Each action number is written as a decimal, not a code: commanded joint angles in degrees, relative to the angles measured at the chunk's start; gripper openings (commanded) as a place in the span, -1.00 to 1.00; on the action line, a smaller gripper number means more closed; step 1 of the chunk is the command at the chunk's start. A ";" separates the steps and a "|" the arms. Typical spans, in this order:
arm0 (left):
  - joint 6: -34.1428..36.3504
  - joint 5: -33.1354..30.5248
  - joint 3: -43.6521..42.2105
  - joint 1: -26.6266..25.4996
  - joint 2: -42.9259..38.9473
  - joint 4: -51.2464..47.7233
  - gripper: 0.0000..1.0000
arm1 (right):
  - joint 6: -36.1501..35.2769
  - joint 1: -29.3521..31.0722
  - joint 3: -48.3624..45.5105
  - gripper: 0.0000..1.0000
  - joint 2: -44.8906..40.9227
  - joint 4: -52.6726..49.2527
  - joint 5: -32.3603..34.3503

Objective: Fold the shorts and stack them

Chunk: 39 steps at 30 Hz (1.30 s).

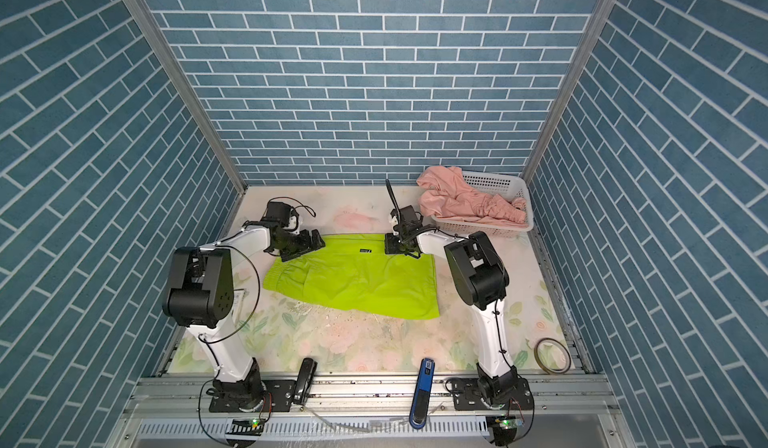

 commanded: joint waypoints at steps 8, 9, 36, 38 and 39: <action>-1.85 -11.26 1.22 1.67 -19.00 -15.33 0.99 | -3.36 2.41 -14.65 0.03 -23.40 -10.21 9.51; -2.04 -11.32 0.44 1.99 -20.61 -15.71 0.99 | -1.68 2.35 -17.12 0.12 -26.19 -11.69 11.03; -3.53 -7.42 -9.31 2.58 -32.57 -16.15 0.99 | 17.23 2.07 -48.04 -0.01 -42.67 -6.01 12.15; -3.53 -7.10 -9.74 2.58 -32.40 -15.84 0.99 | 16.87 1.90 -46.86 -0.37 -41.49 -5.86 12.92; -3.40 -6.90 -9.82 2.58 -32.28 -15.73 0.99 | 16.74 1.63 -46.05 -0.58 -41.34 -6.60 13.96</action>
